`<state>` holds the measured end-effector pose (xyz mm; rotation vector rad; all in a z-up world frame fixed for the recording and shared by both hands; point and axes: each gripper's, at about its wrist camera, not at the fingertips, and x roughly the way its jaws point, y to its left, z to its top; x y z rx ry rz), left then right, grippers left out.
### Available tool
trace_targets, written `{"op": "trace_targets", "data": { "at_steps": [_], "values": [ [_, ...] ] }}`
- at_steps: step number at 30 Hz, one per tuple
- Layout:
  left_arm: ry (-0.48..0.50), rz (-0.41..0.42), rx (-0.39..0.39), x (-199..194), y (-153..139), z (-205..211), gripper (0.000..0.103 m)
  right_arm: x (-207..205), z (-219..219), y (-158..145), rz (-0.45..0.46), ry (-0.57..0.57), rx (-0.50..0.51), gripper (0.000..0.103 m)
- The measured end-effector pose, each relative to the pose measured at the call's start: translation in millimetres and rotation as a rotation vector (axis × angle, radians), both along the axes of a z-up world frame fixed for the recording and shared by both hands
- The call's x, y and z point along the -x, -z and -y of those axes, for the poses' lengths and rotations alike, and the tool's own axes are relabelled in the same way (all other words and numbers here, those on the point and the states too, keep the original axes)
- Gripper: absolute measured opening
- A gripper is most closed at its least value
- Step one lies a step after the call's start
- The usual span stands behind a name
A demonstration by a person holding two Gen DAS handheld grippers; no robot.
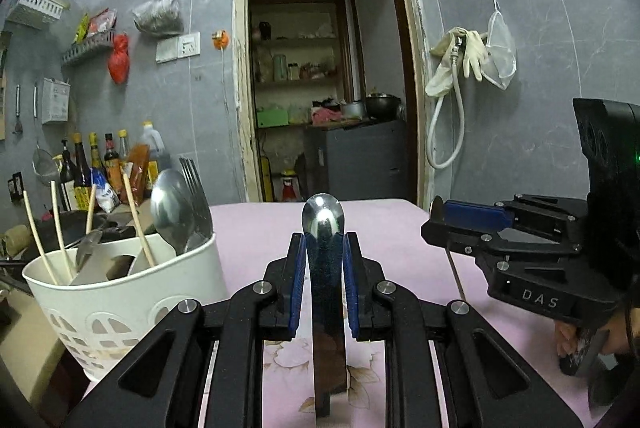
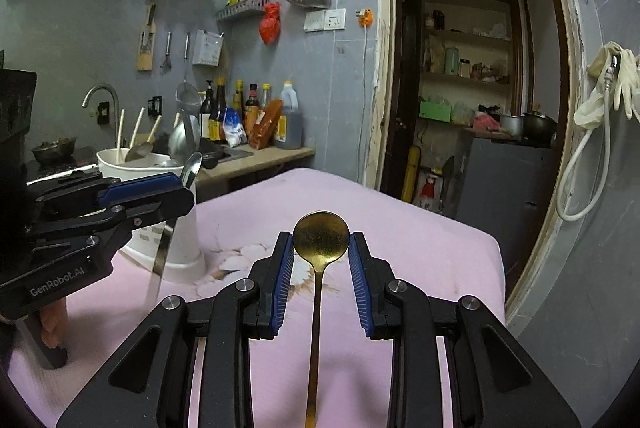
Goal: Organize utensils
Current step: 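Lift the knife and gold spoon and carry them to the white holder, then lower the knife and gold spoon into the holder and open both tools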
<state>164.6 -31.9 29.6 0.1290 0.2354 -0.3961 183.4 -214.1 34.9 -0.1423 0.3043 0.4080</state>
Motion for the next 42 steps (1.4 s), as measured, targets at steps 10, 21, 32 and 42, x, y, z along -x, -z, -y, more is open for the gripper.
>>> {"op": "trace_targets", "data": {
  "at_steps": [10, 21, 32, 42],
  "values": [
    [-0.024, 0.032, 0.038, 6.2, -3.0, -12.4, 0.015, 6.6, -4.3, -8.8, 0.038, 0.005, -0.039, 0.026],
    [-0.047, 0.071, 0.107, 12.0, -21.6, -27.1, 0.015, 11.0, -7.1, -32.2, 0.092, -0.005, -0.079, 0.026],
    [-0.064, 0.097, 0.141, 27.1, -61.4, -54.8, 0.015, 10.1, -27.2, -72.1, 0.162, -0.062, -0.132, 0.026],
    [-0.184, 0.14, 0.153, 34.3, -100.8, -104.5, 0.015, 9.1, -81.3, -110.6, 0.284, -0.097, -0.16, 0.026]
  ]
}}
